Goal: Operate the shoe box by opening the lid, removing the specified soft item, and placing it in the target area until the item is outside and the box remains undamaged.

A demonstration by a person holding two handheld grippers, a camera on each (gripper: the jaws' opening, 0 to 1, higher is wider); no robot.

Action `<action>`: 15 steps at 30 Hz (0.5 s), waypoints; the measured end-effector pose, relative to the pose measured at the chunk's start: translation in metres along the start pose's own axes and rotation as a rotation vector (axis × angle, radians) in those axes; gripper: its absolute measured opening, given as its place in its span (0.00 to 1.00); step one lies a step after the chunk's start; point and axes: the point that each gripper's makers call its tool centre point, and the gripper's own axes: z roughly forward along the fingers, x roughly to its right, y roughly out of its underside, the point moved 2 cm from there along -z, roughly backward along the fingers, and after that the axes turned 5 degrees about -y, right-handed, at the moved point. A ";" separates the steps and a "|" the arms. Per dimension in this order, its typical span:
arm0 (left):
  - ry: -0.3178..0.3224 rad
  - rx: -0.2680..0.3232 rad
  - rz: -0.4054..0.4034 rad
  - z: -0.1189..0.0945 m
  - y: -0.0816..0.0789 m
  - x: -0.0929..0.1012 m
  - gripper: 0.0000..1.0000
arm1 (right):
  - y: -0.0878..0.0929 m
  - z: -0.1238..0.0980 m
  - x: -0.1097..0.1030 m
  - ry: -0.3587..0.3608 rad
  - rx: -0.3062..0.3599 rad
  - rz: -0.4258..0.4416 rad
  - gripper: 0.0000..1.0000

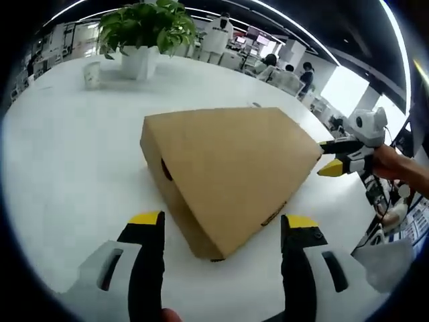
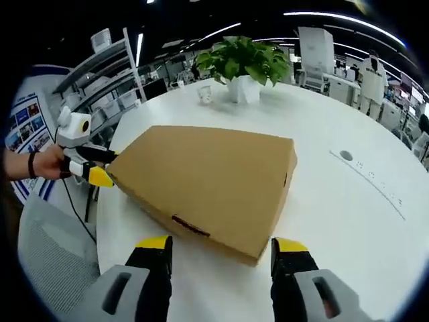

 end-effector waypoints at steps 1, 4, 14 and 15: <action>0.005 -0.001 0.003 0.002 0.000 0.000 0.67 | -0.002 0.002 0.000 -0.002 0.001 -0.010 0.56; 0.022 -0.009 0.024 0.006 -0.002 0.003 0.65 | -0.003 0.004 0.005 0.012 -0.010 -0.029 0.54; 0.001 -0.054 0.133 0.010 0.003 0.001 0.60 | -0.002 0.006 0.004 0.060 -0.030 -0.060 0.51; 0.008 -0.058 0.138 0.009 0.003 0.001 0.60 | -0.002 0.006 0.004 0.063 -0.033 -0.060 0.51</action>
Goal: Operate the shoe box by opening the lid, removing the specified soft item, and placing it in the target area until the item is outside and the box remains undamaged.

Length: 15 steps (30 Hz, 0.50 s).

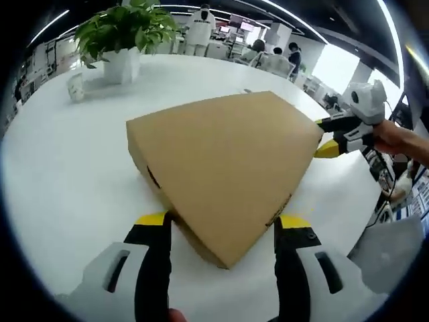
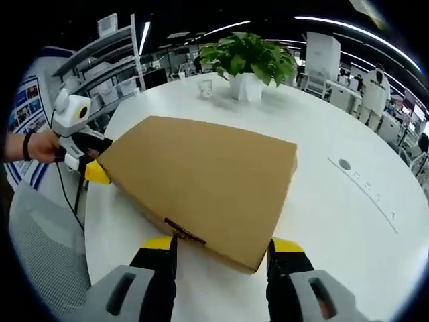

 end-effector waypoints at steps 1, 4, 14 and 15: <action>0.001 -0.002 0.004 0.000 0.000 0.000 0.60 | 0.000 0.000 -0.001 0.001 -0.004 0.002 0.50; 0.007 -0.011 0.014 0.000 -0.001 -0.001 0.60 | 0.002 -0.001 -0.003 0.008 -0.007 0.009 0.50; 0.006 -0.032 0.028 -0.005 0.002 -0.008 0.61 | 0.001 0.002 -0.019 0.026 -0.014 0.028 0.50; 0.004 -0.032 0.024 -0.007 0.004 -0.010 0.61 | 0.001 0.002 -0.021 0.026 -0.014 0.029 0.50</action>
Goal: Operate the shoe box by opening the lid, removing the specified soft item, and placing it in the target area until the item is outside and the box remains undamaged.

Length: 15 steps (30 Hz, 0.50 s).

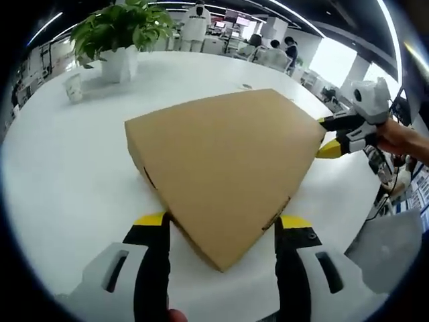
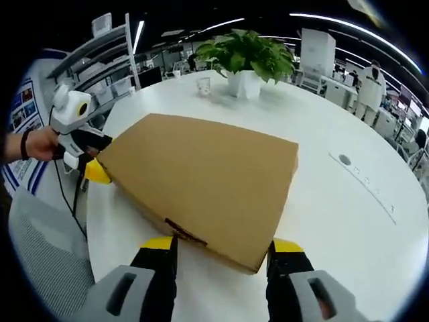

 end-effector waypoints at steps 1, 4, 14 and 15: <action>-0.001 0.002 -0.005 -0.002 0.001 0.000 0.61 | 0.000 0.001 -0.003 -0.001 -0.002 0.000 0.50; -0.003 0.006 -0.014 -0.009 0.008 -0.005 0.62 | 0.000 0.002 -0.012 -0.004 -0.004 -0.002 0.50; -0.013 0.016 -0.020 -0.029 0.029 -0.013 0.62 | 0.005 0.004 -0.040 -0.010 0.009 -0.003 0.49; -0.014 0.016 -0.018 -0.031 0.030 -0.013 0.62 | 0.006 0.003 -0.043 -0.009 0.006 -0.001 0.49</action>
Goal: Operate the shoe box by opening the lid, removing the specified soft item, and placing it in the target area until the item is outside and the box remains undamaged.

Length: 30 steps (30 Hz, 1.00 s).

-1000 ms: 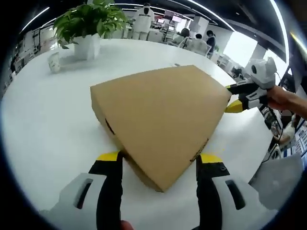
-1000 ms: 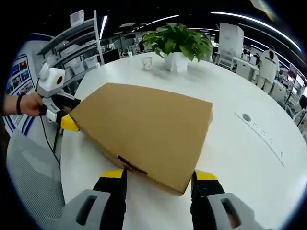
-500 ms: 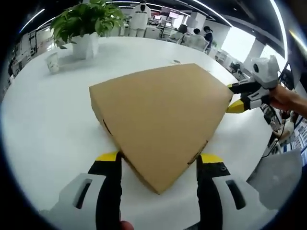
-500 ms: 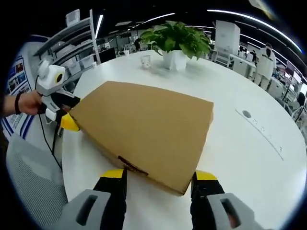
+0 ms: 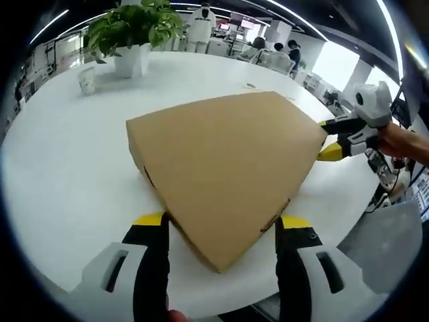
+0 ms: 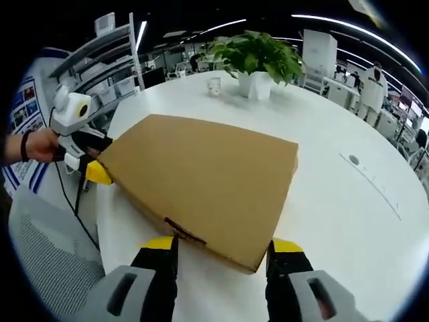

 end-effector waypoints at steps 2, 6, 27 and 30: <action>0.000 -0.001 0.004 -0.002 0.002 0.000 0.62 | 0.002 -0.001 -0.005 0.003 -0.001 0.002 0.49; 0.003 0.002 0.006 -0.004 0.004 -0.001 0.62 | 0.004 -0.003 -0.008 0.007 0.023 0.006 0.49; -0.018 0.016 -0.024 -0.011 0.003 0.002 0.63 | 0.001 -0.010 -0.014 0.023 0.035 0.027 0.49; -0.022 0.020 -0.034 -0.013 0.002 0.003 0.63 | -0.001 -0.014 -0.014 0.026 0.051 0.034 0.48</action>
